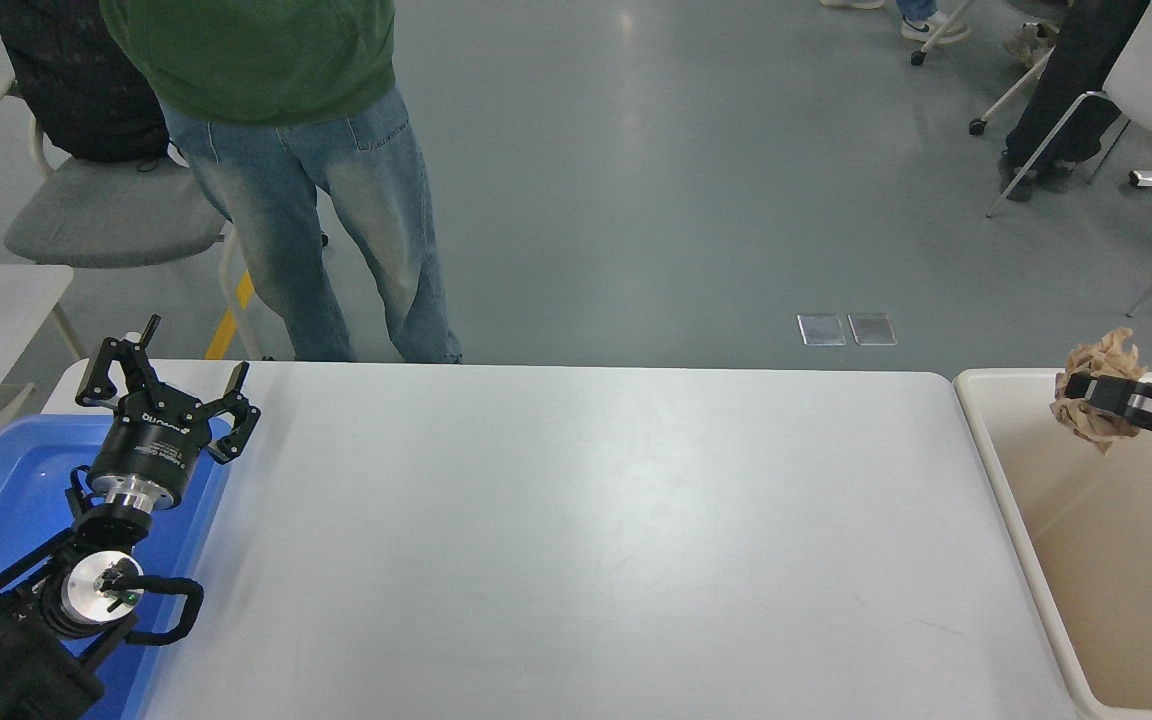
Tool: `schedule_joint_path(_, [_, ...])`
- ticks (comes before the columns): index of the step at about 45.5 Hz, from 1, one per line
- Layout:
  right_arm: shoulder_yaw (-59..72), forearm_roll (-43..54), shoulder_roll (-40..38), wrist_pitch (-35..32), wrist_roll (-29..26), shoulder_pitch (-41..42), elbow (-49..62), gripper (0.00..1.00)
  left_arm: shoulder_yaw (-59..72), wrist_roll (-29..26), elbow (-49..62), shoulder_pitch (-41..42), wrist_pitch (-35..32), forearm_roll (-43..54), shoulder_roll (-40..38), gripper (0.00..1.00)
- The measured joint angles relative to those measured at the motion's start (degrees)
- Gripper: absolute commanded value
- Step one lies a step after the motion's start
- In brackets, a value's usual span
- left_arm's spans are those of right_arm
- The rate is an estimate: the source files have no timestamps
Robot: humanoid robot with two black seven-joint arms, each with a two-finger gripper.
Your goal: Clean the table surface
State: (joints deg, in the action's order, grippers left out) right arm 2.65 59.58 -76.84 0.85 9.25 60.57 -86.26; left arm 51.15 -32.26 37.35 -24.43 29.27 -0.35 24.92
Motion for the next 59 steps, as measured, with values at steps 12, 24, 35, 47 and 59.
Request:
schedule_joint_path(12, [0.28, -2.81, 0.20, 0.03, 0.04, -0.72, 5.43, 0.00, 0.00, 0.00, 0.01, 0.00, 0.00, 0.00, 0.00, 0.99])
schedule_joint_path(24, [0.45, -7.21, 5.46, 0.48, 0.01, -4.52, 16.85, 0.00, 0.00, 0.00, 0.00, 0.00, 0.00, 0.00, 0.01, 0.99])
schedule_joint_path(35, [0.33, -11.23, 15.09, 0.58, 0.06, -9.13, 32.47, 0.00, 0.00, 0.00, 0.00, 0.00, 0.00, -0.01, 0.01, 0.99])
schedule_joint_path(47, [0.58, -13.74, 28.84, 0.13, 0.49, -14.18, 53.55, 0.00, 0.00, 0.00, 0.00, 0.00, 0.00, 0.01, -0.01, 0.99])
schedule_joint_path(59, [0.72, -14.52, 41.17, -0.49, 1.05, -17.24, 71.93, 0.00, 0.00, 0.00, 0.00, 0.00, 0.00, -0.01, -0.01, 0.99])
